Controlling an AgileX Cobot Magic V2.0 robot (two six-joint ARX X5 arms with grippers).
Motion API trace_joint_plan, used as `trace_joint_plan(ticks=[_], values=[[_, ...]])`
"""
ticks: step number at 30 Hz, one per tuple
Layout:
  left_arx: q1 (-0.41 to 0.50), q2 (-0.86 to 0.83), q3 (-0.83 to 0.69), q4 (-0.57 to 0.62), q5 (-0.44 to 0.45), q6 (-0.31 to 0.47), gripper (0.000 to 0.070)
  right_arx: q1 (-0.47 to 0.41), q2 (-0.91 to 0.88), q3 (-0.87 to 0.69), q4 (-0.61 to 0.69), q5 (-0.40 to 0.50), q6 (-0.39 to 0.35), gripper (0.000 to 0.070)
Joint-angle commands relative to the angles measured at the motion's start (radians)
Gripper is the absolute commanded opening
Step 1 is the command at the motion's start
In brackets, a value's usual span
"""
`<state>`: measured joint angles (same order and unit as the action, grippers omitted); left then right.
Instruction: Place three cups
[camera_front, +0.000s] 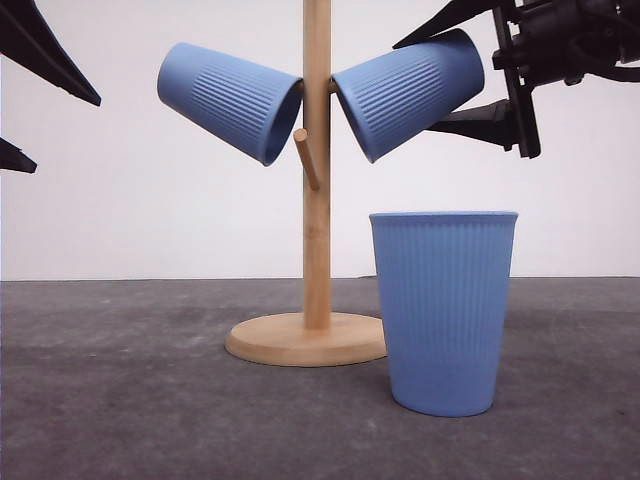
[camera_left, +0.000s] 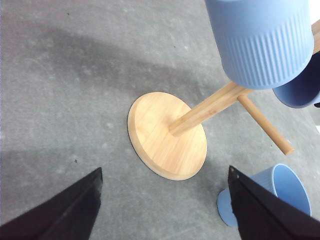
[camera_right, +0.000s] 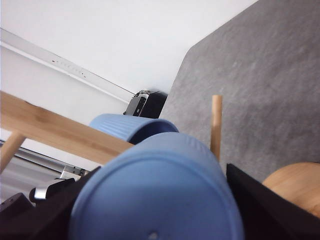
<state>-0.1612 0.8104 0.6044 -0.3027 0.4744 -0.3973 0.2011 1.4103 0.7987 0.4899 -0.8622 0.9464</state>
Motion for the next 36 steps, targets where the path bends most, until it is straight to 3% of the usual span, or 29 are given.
trace_joint_plan(ticks=[1, 4, 12, 22, 30, 33, 36], values=[[-0.003, 0.005, 0.005, 0.011, 0.0, -0.004, 0.0465, 0.009, 0.021, 0.013, -0.003, 0.011, -0.023, 0.045], [-0.003, 0.005, 0.005, 0.011, 0.0, -0.004, 0.0465, 0.013, 0.021, 0.013, 0.003, 0.032, -0.03, 0.0497], [-0.003, 0.005, 0.005, 0.011, 0.0, -0.006, 0.0465, -0.045, -0.001, 0.013, 0.037, 0.022, -0.031, 0.0501], [-0.003, 0.005, 0.005, 0.011, 0.0, -0.008, 0.0465, -0.132, -0.066, 0.013, 0.009, -0.076, -0.034, 0.05], [-0.003, 0.005, 0.005, 0.011, 0.0, -0.009, 0.0465, -0.172, -0.108, 0.013, -0.124, -0.061, -0.141, 0.05], [-0.003, 0.005, 0.005, 0.011, 0.0, -0.009, 0.0465, -0.207, -0.157, 0.013, -0.22, -0.061, -0.208, 0.05], [-0.003, 0.005, 0.005, 0.01, 0.0, -0.009, 0.0465, -0.237, -0.218, 0.013, -0.39, -0.06, -0.319, 0.0499]])
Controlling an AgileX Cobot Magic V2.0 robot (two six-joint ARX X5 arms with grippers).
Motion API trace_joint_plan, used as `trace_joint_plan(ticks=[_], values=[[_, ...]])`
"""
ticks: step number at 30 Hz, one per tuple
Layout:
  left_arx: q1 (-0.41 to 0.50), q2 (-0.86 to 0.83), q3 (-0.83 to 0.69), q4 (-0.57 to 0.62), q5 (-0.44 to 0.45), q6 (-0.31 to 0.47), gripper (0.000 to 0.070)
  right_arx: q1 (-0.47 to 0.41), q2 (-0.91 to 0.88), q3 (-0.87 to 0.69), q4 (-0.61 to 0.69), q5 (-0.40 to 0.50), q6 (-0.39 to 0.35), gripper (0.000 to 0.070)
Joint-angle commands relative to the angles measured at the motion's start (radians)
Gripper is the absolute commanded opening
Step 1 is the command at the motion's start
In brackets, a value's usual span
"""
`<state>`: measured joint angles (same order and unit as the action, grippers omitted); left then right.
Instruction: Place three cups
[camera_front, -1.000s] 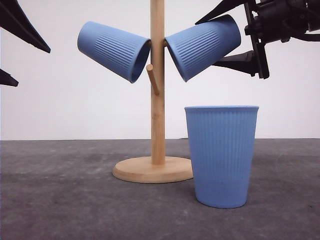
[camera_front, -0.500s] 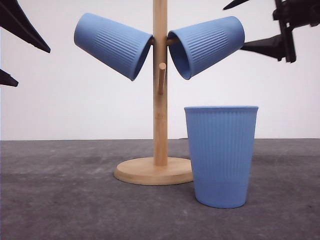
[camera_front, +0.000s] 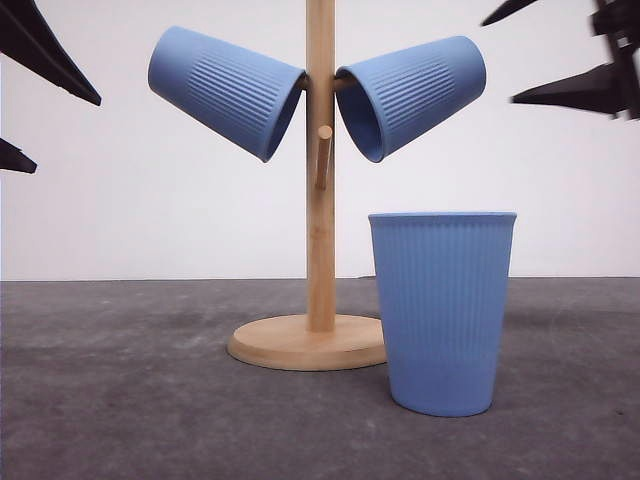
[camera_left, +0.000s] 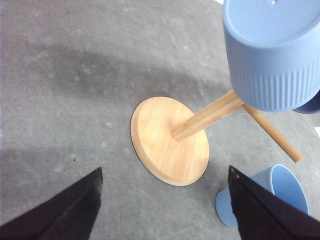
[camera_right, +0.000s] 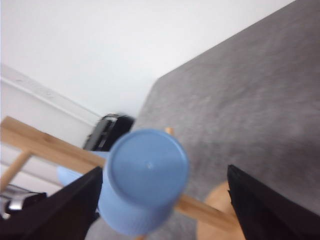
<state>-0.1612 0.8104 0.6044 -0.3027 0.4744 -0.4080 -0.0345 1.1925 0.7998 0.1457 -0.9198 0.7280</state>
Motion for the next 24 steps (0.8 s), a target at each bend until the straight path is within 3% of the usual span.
trace_joint_plan(ticks=[1, 5, 8, 13, 20, 24], values=[[-0.003, 0.005, 0.005, 0.009, 0.0, 0.002, 0.0466, -0.005, -0.023, 0.011, -0.122, 0.003, -0.152, 0.0499], [-0.003, 0.005, 0.005, 0.003, 0.0, 0.002, 0.047, 0.005, -0.103, 0.011, -0.419, 0.062, -0.346, 0.0497], [-0.003, 0.005, 0.005, 0.003, 0.0, 0.002, 0.047, 0.047, -0.146, 0.005, -0.551, 0.114, -0.416, 0.0491], [-0.003, 0.005, 0.005, 0.003, 0.0, 0.002, 0.0471, 0.139, -0.161, -0.001, -0.633, 0.21, -0.447, 0.0481], [-0.003, 0.005, 0.005, -0.001, 0.0, 0.002, 0.0471, 0.269, -0.149, -0.068, -0.62, 0.304, -0.44, 0.0457], [-0.003, 0.006, 0.005, -0.027, 0.0, 0.004, 0.0474, 0.318, -0.141, -0.115, -0.579, 0.327, -0.399, 0.045]])
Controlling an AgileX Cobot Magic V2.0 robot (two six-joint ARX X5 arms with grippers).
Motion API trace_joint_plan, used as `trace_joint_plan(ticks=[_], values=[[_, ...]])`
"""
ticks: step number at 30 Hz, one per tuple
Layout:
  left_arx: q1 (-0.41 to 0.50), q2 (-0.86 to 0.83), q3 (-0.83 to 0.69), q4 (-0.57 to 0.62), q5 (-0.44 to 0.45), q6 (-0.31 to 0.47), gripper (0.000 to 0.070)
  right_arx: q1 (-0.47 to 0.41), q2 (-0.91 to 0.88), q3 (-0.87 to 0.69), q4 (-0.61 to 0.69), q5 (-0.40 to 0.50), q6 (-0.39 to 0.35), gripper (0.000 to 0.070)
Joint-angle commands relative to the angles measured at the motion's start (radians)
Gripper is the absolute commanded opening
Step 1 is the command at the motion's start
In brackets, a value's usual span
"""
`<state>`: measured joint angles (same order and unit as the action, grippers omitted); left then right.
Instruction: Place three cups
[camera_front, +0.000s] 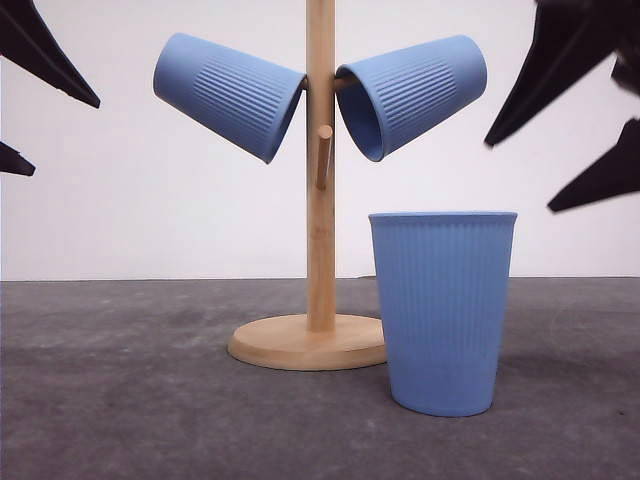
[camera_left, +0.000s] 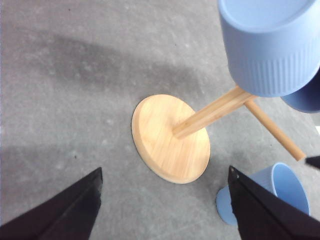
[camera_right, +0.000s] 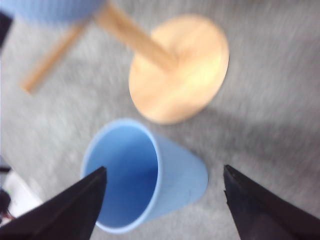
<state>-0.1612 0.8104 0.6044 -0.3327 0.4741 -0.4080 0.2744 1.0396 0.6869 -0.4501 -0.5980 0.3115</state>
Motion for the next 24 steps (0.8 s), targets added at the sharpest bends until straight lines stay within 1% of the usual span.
trace_joint_plan(ticks=[1, 3, 5, 9, 12, 14, 15, 18, 21, 24], values=[[-0.003, 0.006, 0.005, -0.001, 0.001, 0.004, 0.0474, 0.017, 0.017, -0.013, 0.029, 0.005, 0.029, 0.0448], [-0.003, 0.006, 0.005, -0.009, 0.0, 0.007, 0.0474, 0.035, 0.039, -0.029, 0.056, 0.009, 0.054, 0.0438], [-0.003, 0.006, 0.005, -0.014, 0.0, 0.007, 0.0474, 0.051, 0.068, -0.032, 0.066, 0.028, 0.06, 0.0419], [-0.003, 0.006, 0.005, -0.02, 0.001, 0.006, 0.0475, 0.083, 0.141, -0.032, 0.088, 0.049, 0.071, 0.0337], [-0.003, 0.006, 0.005, -0.028, 0.001, 0.006, 0.0476, 0.106, 0.189, -0.032, 0.098, 0.047, 0.076, 0.0209], [-0.003, 0.006, 0.005, -0.048, 0.006, 0.007, 0.0476, 0.119, 0.202, -0.032, 0.097, 0.04, 0.082, 0.0067], [-0.003, 0.006, 0.005, -0.06, 0.014, 0.008, 0.0476, 0.123, 0.202, -0.032, 0.097, 0.032, 0.084, 0.0007], [-0.003, 0.006, 0.005, -0.102, 0.076, 0.017, 0.048, 0.127, 0.189, -0.031, 0.093, -0.014, 0.102, 0.0], [-0.005, 0.006, 0.006, -0.149, 0.193, 0.031, 0.0509, 0.128, 0.174, -0.026, 0.078, -0.079, 0.113, 0.0], [-0.018, 0.006, 0.006, -0.184, 0.312, 0.035, 0.0561, 0.132, 0.173, -0.023, 0.073, -0.168, 0.122, 0.0]])
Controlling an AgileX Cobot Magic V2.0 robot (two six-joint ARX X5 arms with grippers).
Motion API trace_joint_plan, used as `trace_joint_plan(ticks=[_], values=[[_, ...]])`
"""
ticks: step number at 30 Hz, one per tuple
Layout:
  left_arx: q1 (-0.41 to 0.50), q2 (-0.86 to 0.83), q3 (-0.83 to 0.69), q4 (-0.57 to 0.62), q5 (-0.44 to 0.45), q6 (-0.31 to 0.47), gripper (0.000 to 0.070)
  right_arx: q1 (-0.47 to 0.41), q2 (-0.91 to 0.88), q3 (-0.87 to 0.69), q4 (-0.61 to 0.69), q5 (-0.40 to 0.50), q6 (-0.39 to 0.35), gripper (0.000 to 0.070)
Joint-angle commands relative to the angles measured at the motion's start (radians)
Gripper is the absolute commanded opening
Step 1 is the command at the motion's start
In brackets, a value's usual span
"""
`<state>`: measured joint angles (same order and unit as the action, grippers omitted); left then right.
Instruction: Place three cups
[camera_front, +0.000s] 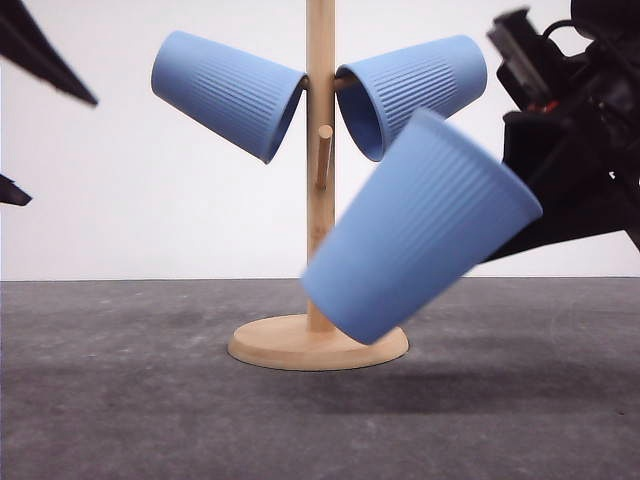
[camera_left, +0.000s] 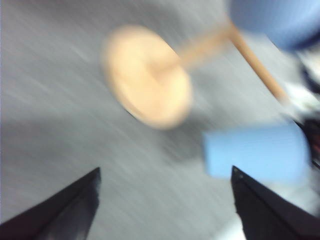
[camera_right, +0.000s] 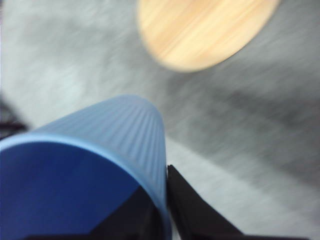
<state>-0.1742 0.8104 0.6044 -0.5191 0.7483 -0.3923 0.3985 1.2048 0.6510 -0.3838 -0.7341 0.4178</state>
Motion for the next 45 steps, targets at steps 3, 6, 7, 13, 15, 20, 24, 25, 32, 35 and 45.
trace_joint_plan(ticks=[3, 6, 7, 13, 15, 20, 24, 25, 32, 35, 45], values=[[-0.038, 0.008, 0.006, -0.003, 0.119, 0.033, 0.0562, 0.033, 0.009, 0.013, 0.009, -0.084, 0.017, 0.0], [-0.091, 0.022, 0.006, -0.003, 0.138, 0.055, 0.0563, 0.071, 0.009, 0.013, 0.016, -0.114, 0.021, 0.0], [-0.114, 0.031, 0.006, -0.003, 0.138, 0.066, 0.0563, 0.084, 0.009, 0.013, 0.019, -0.124, 0.024, 0.0], [-0.257, 0.11, 0.006, 0.013, 0.144, 0.144, 0.0612, 0.164, 0.009, 0.013, 0.058, -0.179, 0.048, 0.0], [-0.304, 0.139, 0.006, 0.028, 0.145, 0.173, 0.0621, 0.184, 0.009, 0.013, 0.066, -0.191, 0.055, 0.0], [-0.405, 0.204, 0.006, 0.083, 0.187, 0.222, 0.07, 0.227, 0.009, 0.013, 0.071, -0.206, 0.055, 0.0], [-0.472, 0.243, 0.006, 0.133, 0.213, 0.233, 0.07, 0.248, 0.009, 0.013, 0.089, -0.239, 0.062, 0.0], [-0.488, 0.252, 0.006, 0.148, 0.223, 0.235, 0.07, 0.253, 0.009, 0.013, 0.099, -0.242, 0.07, 0.0], [-0.567, 0.288, 0.006, 0.254, 0.255, 0.232, 0.07, 0.278, 0.009, 0.013, 0.117, -0.246, 0.08, 0.0], [-0.587, 0.293, 0.006, 0.271, 0.255, 0.228, 0.07, 0.288, 0.009, 0.013, 0.126, -0.252, 0.08, 0.0], [-0.611, 0.294, 0.006, 0.274, 0.25, 0.222, 0.07, 0.293, 0.009, 0.013, 0.205, -0.311, 0.126, 0.0]])
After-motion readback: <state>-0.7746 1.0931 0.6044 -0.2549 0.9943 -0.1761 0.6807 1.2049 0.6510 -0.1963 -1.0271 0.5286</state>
